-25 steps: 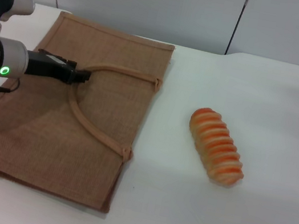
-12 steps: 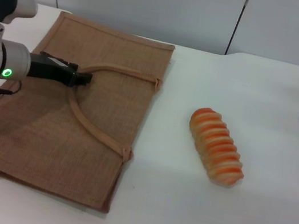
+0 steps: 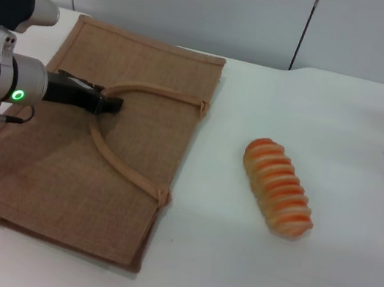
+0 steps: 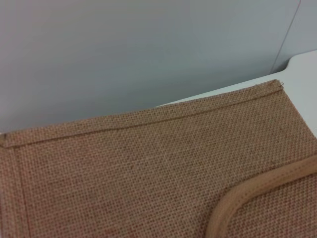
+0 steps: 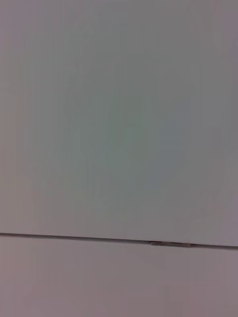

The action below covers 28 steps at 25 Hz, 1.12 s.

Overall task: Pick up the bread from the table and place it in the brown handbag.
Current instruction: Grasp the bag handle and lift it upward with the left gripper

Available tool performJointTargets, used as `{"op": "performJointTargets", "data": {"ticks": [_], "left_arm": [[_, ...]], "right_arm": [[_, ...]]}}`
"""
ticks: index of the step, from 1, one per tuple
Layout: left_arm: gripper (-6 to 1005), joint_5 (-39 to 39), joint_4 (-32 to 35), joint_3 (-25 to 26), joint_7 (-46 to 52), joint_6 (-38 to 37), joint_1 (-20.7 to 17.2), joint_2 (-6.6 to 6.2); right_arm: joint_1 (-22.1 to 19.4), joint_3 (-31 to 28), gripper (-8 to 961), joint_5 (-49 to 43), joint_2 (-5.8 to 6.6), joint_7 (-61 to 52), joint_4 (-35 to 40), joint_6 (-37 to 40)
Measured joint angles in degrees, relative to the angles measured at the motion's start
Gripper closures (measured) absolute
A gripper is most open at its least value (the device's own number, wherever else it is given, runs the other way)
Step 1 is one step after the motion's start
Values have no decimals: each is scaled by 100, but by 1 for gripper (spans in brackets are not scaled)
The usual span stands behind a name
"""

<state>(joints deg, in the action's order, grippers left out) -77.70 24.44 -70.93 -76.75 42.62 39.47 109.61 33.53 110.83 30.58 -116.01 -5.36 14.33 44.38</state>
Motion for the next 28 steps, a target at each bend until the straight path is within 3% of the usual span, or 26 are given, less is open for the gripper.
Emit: {"op": "performJointTargets", "data": {"ticks": [8,10,20,28], "left_arm": [[545,-29,57,1,-5,-62,-5,23],[749,-26,115,1,-22,-68,-2,27],[838,6,521,0,2,-193,9,135],[878,211,1158,0,273,40,-55,143]], "right_arm": [[20,0,74,0,0,0,0,0],[39,0,74,0,0,0,0,0],[50,61,73,0,0,0,0,0],[32,72,74,0,5,0,-1,0]]}}
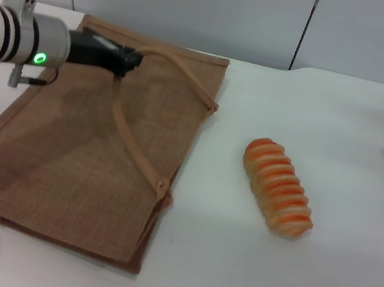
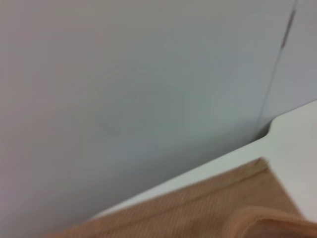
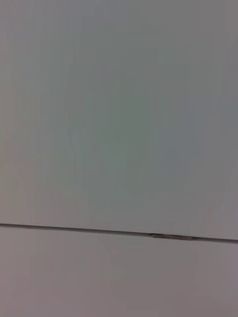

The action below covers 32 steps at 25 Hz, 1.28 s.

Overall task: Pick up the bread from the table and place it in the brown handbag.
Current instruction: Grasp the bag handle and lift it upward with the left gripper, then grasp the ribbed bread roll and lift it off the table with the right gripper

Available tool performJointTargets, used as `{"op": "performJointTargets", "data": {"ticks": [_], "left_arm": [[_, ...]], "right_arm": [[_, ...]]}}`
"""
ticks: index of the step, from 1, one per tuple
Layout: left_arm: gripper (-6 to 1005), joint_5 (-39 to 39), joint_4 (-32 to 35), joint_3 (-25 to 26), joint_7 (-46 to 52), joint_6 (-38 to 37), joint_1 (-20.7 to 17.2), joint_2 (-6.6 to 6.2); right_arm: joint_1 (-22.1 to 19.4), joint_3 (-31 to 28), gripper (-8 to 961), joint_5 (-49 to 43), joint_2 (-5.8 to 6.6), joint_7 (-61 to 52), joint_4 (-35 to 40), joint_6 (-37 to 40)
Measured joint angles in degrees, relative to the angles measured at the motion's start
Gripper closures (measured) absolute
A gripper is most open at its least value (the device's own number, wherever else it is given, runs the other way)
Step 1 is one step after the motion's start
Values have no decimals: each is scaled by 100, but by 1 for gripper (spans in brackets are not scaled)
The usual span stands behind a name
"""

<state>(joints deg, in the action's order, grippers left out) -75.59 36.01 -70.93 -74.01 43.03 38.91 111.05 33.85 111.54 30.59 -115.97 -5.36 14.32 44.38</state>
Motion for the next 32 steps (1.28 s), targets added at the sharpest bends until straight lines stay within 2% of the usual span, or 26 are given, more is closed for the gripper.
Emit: {"op": "performJointTargets", "data": {"ticks": [5,9,11,13,15,18,23,25,26,27,30,32], "left_arm": [[878,721,1221,4,650,360,-263,67],[878,1574,2322,311,1173,695,-474,294],[878,2023,2775,645,1283,1059,-474,427],[878,2291,3132,974,1336,1484,-427,504],[878,2416,3593,1226,1449,1953,-377,512],[878,2429,3822,1246,1511,2096,-369,505],[878,2601,4469,1250,1680,2486,-366,495],[878,2717,4652,1252,1737,2636,-349,495],[878,2774,4742,1253,1765,2709,-331,499],[878,2807,4797,1253,1779,2754,-314,502],[878,2844,4925,1255,1806,2874,-268,512],[878,2845,4941,1256,1808,2928,-255,512]], "right_arm": [[-17,49,74,-3,4,0,0,0],[-13,259,73,-8,-4,0,31,0],[-57,395,73,-9,-11,0,171,0],[-134,549,73,-10,-11,0,408,-1],[-232,680,73,-10,-3,1,696,-17],[-347,785,73,-61,17,39,1074,-220],[-417,744,74,-504,68,62,1830,-1340],[-508,738,74,-700,145,64,2384,-1995],[-681,704,74,-929,293,73,3124,-2748],[-681,704,74,-929,293,73,3124,-2748],[-920,673,74,-1260,483,95,4174,-3858],[-1032,670,74,-1460,561,104,4744,-4574]]}}
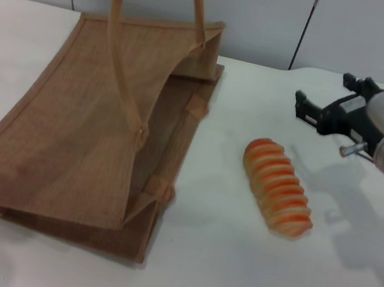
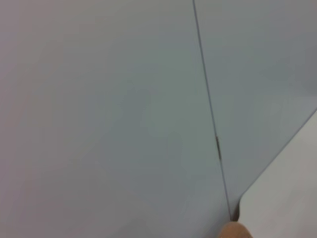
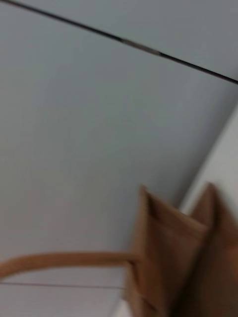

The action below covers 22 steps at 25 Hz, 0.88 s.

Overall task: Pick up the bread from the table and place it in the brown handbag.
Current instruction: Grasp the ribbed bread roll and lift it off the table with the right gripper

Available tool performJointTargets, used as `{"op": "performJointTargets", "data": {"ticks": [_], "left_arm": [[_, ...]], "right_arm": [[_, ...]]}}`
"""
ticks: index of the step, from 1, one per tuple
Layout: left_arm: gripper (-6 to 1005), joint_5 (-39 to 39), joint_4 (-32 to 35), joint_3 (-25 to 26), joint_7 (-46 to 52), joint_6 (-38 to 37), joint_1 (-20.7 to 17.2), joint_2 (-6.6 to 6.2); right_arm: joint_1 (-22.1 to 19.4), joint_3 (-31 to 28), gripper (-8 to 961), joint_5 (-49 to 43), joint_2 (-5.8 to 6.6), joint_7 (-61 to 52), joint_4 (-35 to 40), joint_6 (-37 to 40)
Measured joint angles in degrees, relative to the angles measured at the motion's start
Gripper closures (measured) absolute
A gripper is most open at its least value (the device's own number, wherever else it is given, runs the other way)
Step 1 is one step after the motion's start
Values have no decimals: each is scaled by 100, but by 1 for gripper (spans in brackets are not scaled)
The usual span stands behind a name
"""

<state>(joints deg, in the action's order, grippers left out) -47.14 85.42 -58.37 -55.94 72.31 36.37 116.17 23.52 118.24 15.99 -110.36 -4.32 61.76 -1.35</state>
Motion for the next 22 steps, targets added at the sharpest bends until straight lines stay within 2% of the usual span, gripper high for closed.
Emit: {"op": "performJointTargets", "data": {"ticks": [3,7,12,13,15,18,22], "left_arm": [[878,24,34,1,-11,84,17,-12],[878,37,74,-31,-30,108,45,-6],[878,46,139,-58,-36,149,69,-2],[878,47,169,-58,-37,187,69,-2],[878,48,184,-59,-37,210,69,-4],[878,81,217,-61,-39,260,73,-9],[878,194,239,-75,-40,309,137,-7]], "right_arm": [[-76,0,73,-156,34,15,720,-1111],[-64,-4,73,-115,28,22,1323,-2303],[-13,-45,73,40,-68,201,1868,-3517],[-1,-175,73,408,-100,521,2024,-3838],[2,-274,73,676,-111,776,2085,-3973],[3,-694,73,1550,-231,1526,2119,-4308],[38,-1233,72,1866,-467,2018,1868,-4743]]}}
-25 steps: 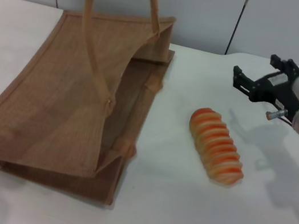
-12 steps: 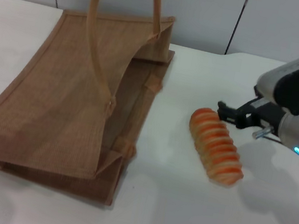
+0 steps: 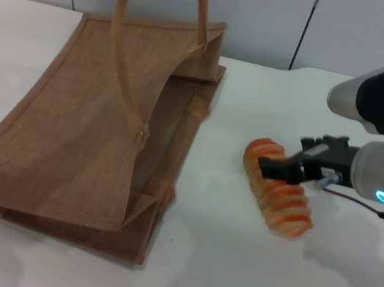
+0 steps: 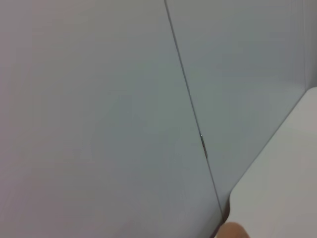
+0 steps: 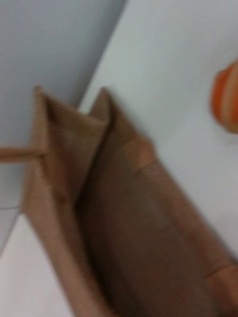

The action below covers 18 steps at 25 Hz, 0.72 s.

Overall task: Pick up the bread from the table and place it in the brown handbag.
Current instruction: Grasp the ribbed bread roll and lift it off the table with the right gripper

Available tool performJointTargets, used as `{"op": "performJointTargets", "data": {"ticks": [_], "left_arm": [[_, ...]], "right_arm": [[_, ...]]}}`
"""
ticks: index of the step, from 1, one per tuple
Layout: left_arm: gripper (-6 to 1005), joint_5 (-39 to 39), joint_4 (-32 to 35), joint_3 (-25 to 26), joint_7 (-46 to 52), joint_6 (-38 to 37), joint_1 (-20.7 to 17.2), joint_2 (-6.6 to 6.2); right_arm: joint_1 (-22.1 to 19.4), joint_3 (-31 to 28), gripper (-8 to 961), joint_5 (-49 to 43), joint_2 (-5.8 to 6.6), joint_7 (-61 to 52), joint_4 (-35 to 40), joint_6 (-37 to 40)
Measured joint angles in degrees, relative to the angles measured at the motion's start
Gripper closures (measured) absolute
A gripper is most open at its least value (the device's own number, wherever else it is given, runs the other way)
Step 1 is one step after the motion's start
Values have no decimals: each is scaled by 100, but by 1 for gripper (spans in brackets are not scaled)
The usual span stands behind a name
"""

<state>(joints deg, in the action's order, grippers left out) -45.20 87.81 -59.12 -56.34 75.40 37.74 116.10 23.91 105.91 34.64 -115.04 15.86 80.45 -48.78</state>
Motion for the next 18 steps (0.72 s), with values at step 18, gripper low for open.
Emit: {"op": "performJointTargets", "data": {"ticks": [18], "left_arm": [[878,28,196,-3,21,193,108,9]], "right_arm": [[678,-342,71,374,-57,320,-1314,-488]]}}
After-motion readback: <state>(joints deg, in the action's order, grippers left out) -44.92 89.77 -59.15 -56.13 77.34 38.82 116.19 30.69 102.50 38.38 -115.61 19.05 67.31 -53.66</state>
